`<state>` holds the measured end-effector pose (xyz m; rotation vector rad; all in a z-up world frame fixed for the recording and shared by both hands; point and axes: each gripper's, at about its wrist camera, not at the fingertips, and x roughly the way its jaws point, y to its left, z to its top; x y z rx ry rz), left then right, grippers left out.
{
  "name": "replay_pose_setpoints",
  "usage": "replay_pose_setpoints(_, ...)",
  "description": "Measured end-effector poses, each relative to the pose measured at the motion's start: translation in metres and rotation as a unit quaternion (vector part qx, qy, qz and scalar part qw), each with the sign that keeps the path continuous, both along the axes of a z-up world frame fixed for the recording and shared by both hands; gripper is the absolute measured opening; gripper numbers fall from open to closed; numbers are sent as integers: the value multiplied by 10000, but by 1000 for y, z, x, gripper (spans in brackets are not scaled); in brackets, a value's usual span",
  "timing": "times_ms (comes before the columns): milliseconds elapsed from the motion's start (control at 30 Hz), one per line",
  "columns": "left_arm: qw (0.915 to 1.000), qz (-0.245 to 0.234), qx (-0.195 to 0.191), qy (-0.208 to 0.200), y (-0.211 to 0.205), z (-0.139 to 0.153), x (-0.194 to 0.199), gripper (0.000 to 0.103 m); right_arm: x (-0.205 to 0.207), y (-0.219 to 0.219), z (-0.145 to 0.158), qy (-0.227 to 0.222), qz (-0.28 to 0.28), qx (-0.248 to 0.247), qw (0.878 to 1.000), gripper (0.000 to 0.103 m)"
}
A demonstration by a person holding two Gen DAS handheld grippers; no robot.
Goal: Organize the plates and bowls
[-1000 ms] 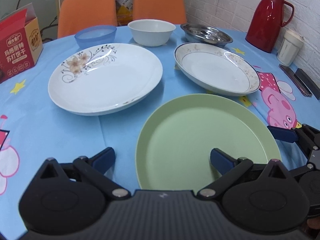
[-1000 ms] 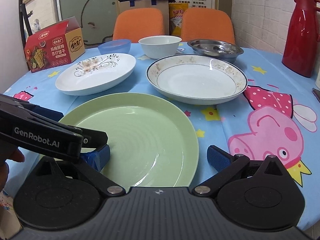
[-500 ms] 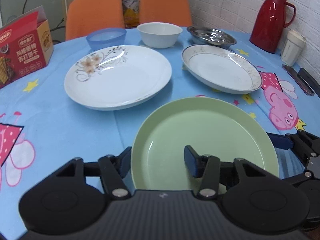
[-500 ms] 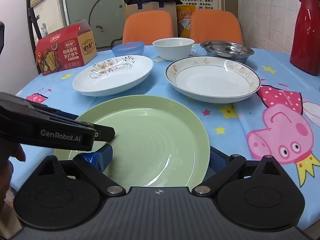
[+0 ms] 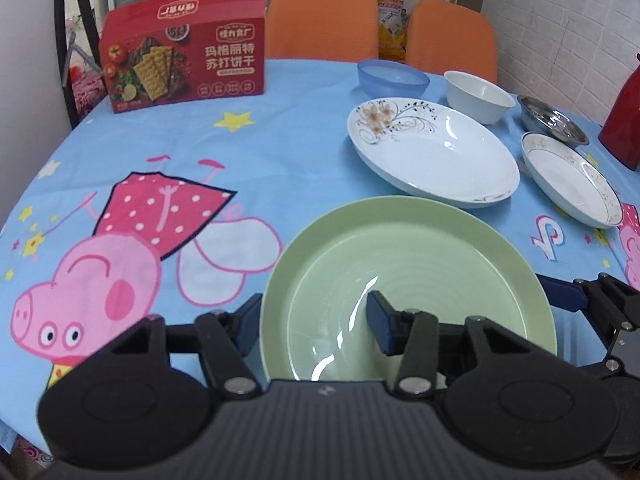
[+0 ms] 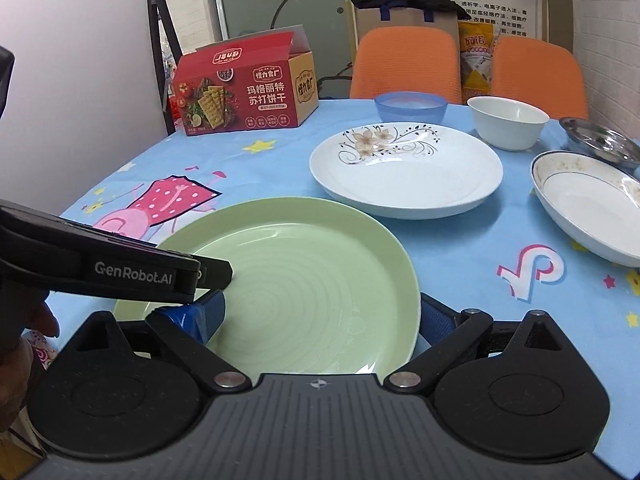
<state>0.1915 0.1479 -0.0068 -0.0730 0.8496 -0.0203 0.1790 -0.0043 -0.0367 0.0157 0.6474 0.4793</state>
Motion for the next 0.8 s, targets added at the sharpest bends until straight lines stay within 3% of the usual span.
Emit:
replay_pose_setpoints(267,9997,-121,-192,-36,-1,-10,5,52,6,2,-10,23,51,-268,9996,88)
replay_pose_setpoints(367,9985,-170,-487,-192,7,0,1,65,7,-9,-5,102,83,-39,9999,85)
replay_pose_setpoints(400,9980,-169,-493,-361,9,7,-2,75,7,-17,0,80,-7,117,9999,85)
replay_pose_setpoints(467,9965,-142,-409,-708,11,23,-5,79,7,-31,10,-42,-221,249,9994,87)
replay_pose_setpoints(533,9952,-84,-240,-941,10,36,-2,102,9,-41,17,-156,-365,193,9990,87)
replay_pose_setpoints(667,9928,-101,113,-1188,5,49,10,102,16,-57,22,-147,-604,148,9980,87)
replay_pose_setpoints(800,9933,-171,119,-1140,2,51,28,102,20,-70,24,-133,-724,195,9971,87)
